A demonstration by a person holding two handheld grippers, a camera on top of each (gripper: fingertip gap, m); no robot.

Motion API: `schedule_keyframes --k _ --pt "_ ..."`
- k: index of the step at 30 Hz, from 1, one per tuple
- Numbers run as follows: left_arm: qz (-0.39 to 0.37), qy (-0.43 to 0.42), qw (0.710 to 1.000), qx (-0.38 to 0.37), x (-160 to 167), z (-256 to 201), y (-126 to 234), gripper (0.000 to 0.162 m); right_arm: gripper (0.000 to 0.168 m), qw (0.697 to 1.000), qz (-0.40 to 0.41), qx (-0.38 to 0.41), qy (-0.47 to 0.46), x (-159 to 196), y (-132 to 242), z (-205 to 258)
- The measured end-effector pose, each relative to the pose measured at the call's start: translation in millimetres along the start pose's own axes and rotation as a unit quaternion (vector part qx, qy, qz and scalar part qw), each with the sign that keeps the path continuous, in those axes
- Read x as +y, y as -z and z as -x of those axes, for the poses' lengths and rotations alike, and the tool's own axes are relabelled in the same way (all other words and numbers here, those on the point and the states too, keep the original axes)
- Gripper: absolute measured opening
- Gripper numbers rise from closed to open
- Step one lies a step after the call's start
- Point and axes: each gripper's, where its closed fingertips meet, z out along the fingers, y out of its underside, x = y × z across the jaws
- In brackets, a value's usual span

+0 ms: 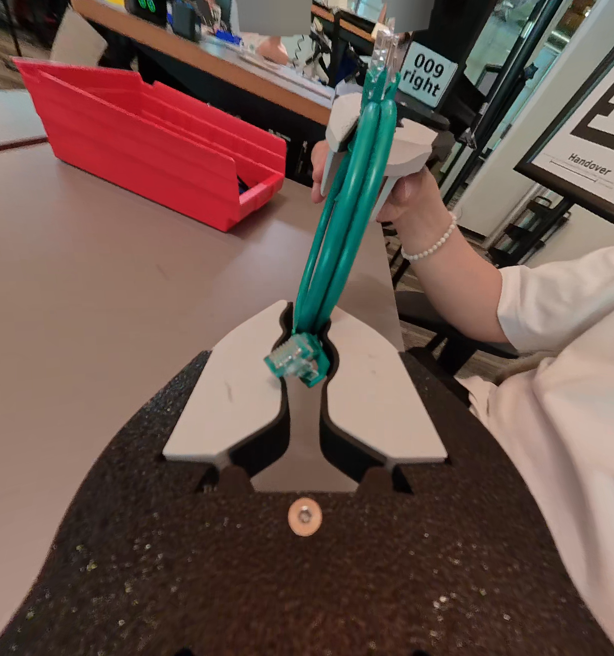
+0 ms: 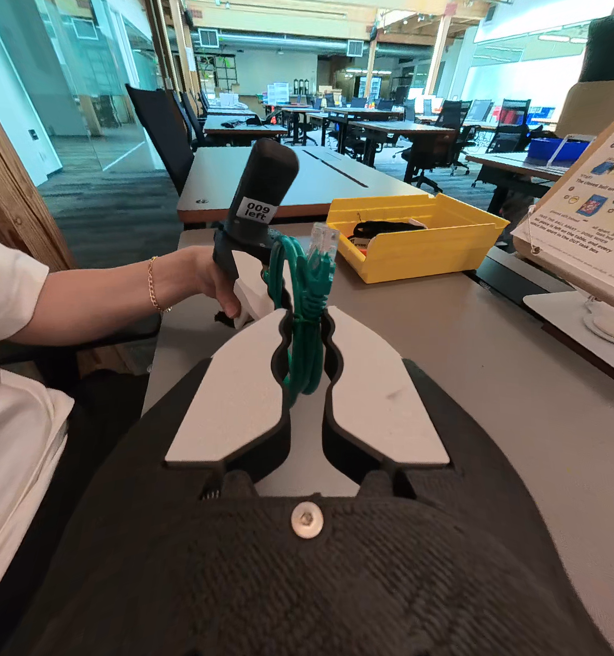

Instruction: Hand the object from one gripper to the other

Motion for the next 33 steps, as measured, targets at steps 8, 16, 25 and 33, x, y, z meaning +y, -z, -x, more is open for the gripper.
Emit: schedule_keyframes --k 8,16,25,33 --pt "-0.058 -0.104 0.988 -0.097 -27.9 6.6 6.7 0.062 0.013 0.993 -0.1 0.058 -0.037 -28.4 13.2 -22.3" --pt "-0.124 -0.22 0.914 -0.319 -82.5 17.5 50.0 0.057 0.013 0.976 -0.115 0.184 0.016 -33.9 25.0 -49.5" --pt "0.04 -0.381 0.844 -0.375 -62.8 11.4 24.2 0.047 0.013 0.937 0.033 0.228 0.263 -12.4 -17.7 -24.1" --pt "0.078 -0.408 0.821 -0.391 -55.2 18.1 23.7 0.022 0.013 0.942 0.043 0.171 0.285 -3.0 -35.5 -2.7"
